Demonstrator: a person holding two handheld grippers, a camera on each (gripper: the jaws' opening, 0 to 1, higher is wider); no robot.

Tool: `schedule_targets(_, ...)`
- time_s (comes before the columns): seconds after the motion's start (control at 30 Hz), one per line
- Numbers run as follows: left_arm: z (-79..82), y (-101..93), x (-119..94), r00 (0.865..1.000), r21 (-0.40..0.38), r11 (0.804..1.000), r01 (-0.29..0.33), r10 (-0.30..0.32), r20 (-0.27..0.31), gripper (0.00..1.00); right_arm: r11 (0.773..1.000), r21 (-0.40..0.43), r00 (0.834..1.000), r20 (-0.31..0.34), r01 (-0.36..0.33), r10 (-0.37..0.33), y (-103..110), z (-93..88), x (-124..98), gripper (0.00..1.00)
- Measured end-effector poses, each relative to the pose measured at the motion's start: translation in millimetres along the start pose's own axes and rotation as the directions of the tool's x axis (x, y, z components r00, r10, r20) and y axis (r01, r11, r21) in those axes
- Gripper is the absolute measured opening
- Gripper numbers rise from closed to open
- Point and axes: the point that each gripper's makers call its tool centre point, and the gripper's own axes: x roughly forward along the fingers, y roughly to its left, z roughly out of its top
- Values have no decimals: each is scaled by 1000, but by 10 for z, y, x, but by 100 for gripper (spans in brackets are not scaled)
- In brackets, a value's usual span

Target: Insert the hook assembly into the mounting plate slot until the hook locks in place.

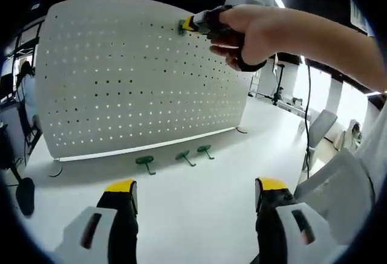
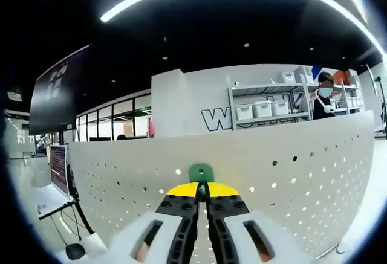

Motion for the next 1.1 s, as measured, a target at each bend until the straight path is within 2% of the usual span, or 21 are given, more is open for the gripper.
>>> schedule_targets(0.1, 7, 0, -7, 1000, -6, 1000, -2, 2, 4, 82, 999, 3, 999, -9, 33, -33, -3, -9, 6, 2)
schedule_targets(0.13, 5, 4, -8, 1000, -6, 1000, -3, 3, 3, 81, 1000, -12, 999, -39, 28, -28, 10, -67, 14, 2)
schedule_targets(0.23, 0, 7, -12, 1000, -10, 1000, -3, 3, 3, 81, 998, 6, 998, -28, 64, -64, 2, -46, 5, 2)
schedule_targets(0.63, -8, -2, -14, 1000, -7, 1000, 0, 0, 0, 80, 999, 17, 999, -25, 45, -45, 12, -53, -9, 3)
schedule_targets(0.77, -18, 10, -11, 1000, -5, 1000, -3, 3, -3, 80, 1000, 30, 1000, -20, -9, 9, 43, -51, -48, 7)
schedule_targets(0.9, -18, 39, -18, 1000, -11, 1000, -15, 15, -5, 80, 998, 25, 995, -76, -60, 62, 95, -168, -53, 12)
schedule_targets(1.0, -32, 53, -17, 1000, -12, 1000, -20, 20, -10, 80, 988, 81, 990, -29, -134, 136, 198, -110, -85, 20)
schedule_targets(1.1, -37, 55, -17, 1000, -11, 1000, -23, 23, -13, 80, 984, 19, 983, -42, -177, 178, 236, -119, -119, 25)
